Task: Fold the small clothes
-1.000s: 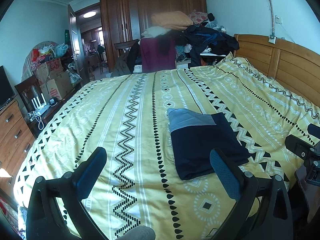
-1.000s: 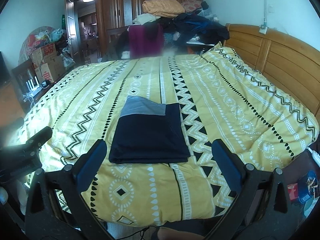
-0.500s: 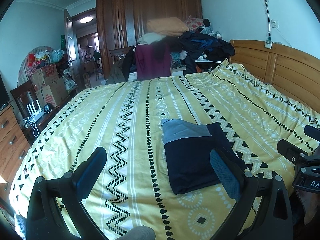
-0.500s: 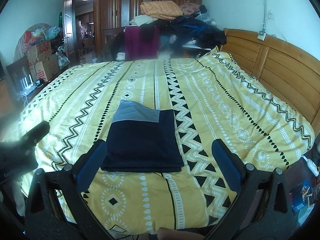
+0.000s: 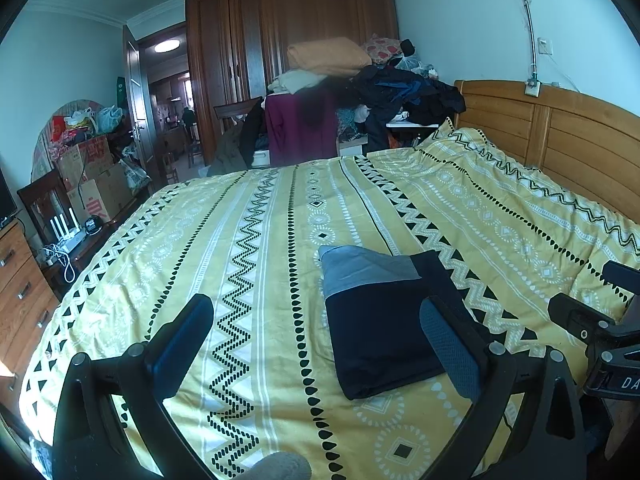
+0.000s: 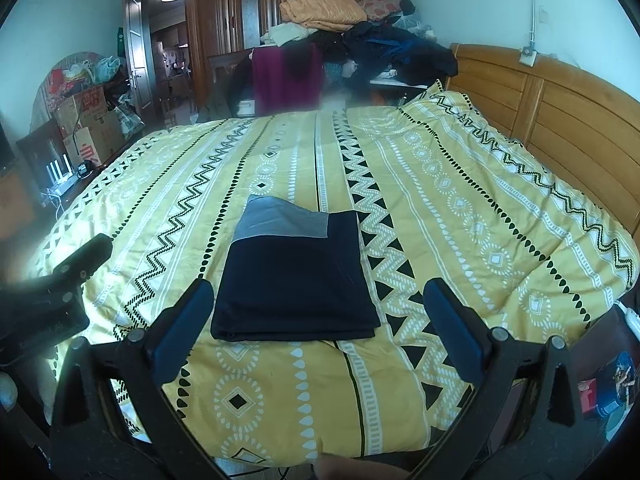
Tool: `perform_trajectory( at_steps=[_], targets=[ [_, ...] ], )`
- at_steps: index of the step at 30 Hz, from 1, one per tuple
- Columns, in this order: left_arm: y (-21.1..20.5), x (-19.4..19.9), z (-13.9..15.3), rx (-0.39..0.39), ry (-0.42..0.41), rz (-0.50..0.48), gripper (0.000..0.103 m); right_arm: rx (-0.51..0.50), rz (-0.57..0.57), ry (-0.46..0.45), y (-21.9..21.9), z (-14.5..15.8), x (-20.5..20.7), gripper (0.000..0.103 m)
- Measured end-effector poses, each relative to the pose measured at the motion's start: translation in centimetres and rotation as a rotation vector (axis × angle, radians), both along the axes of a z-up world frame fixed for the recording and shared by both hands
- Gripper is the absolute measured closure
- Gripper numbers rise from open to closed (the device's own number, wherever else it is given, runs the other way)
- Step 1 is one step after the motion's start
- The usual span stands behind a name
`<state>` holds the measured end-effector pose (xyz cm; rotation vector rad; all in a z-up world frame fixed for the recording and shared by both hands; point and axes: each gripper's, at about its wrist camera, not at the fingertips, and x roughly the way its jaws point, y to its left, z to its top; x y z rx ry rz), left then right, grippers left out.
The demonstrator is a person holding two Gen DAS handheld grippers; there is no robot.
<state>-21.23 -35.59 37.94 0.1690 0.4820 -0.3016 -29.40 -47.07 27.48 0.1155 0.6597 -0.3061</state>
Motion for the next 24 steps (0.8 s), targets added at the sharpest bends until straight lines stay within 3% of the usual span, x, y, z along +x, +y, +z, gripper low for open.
perform_trajectory(
  at_steps=[24],
  targets=[
    [-2.0, 0.2, -1.2, 0.037, 0.016, -0.038, 0.0, 0.038, 0.003, 0.004, -1.0, -0.6, -0.1, 0.0]
  ],
)
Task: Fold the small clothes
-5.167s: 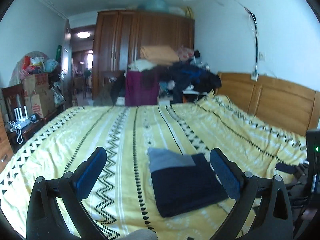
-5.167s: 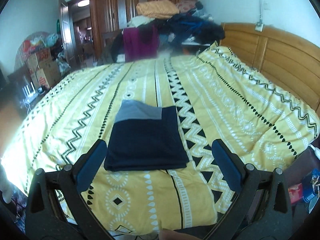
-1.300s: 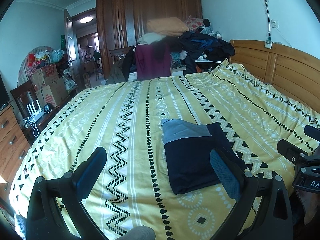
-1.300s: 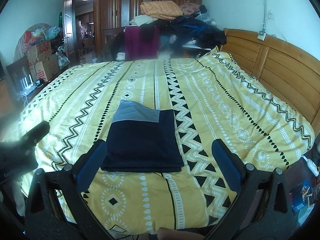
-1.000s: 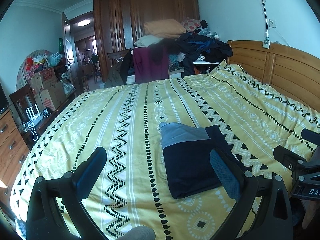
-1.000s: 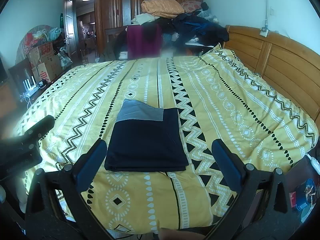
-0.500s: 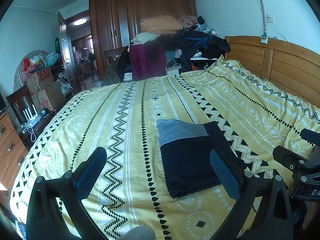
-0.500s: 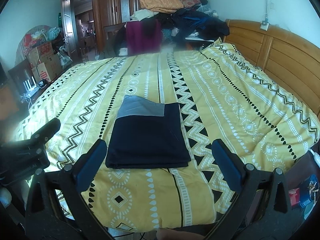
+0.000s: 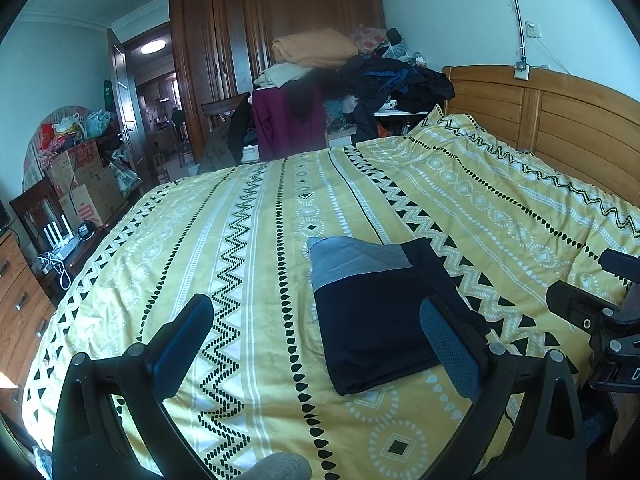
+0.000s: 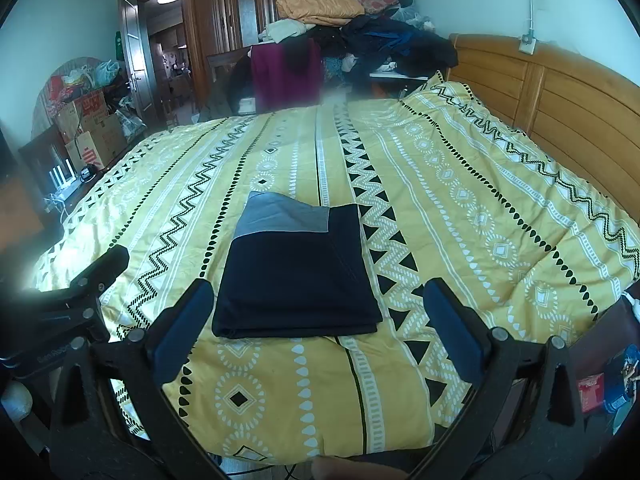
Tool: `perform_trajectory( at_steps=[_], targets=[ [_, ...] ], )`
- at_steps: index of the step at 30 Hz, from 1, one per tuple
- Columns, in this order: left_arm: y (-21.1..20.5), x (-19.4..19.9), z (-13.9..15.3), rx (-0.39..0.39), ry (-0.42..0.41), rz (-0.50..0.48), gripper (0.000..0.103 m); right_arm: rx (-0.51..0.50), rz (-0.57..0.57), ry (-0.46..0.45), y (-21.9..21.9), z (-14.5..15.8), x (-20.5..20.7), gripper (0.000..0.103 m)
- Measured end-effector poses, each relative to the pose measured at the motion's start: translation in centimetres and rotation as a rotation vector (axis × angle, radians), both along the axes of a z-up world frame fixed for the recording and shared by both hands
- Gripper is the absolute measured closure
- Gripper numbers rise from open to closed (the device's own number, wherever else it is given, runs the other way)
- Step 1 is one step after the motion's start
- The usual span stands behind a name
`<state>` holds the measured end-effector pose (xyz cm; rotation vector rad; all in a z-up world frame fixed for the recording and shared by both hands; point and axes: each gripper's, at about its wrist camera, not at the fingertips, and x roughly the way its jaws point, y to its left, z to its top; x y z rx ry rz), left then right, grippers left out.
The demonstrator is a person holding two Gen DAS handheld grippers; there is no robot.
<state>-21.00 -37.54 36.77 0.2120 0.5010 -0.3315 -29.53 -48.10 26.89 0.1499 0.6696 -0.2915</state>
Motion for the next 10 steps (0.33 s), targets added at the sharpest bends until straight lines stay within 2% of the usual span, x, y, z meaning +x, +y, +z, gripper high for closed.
perform_trajectory(
  at_steps=[10],
  targets=[
    [-0.48, -0.33, -0.48, 0.012, 0.0, -0.013, 0.0, 0.015, 0.012, -0.002, 0.0, -0.3, -0.09, 0.0]
  ],
)
